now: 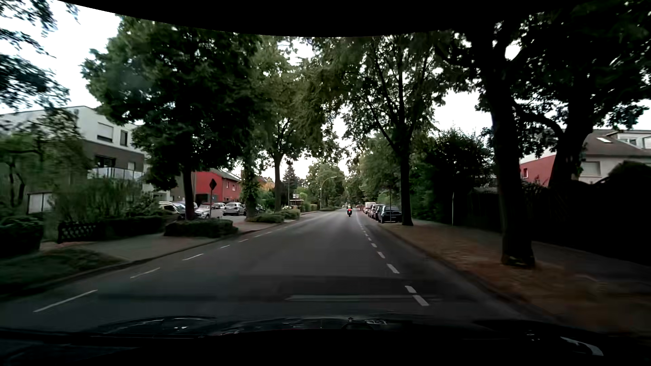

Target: Follow the waypoints while adhering to traffic rules and regulations

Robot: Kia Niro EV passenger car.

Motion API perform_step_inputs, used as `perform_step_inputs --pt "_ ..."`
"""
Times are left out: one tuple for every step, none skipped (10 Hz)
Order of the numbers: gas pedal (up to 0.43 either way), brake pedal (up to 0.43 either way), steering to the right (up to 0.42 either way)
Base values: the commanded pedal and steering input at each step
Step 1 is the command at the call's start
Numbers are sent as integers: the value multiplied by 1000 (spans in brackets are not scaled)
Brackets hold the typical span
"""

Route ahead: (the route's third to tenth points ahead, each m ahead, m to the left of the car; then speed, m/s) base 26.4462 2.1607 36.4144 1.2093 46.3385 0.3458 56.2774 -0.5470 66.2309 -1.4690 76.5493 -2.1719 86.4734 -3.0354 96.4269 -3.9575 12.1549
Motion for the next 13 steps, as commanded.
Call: perform_step_inputs --pt "189 0 16" --pt "189 0 18" --pt "189 0 17" --pt "189 0 15" --pt "189 0 16" --pt "189 0 16" --pt "189 0 16" --pt "189 0 15" --pt "189 0 11" --pt "189 0 10" --pt "189 0 10" --pt "189 0 9" --pt "189 0 9"
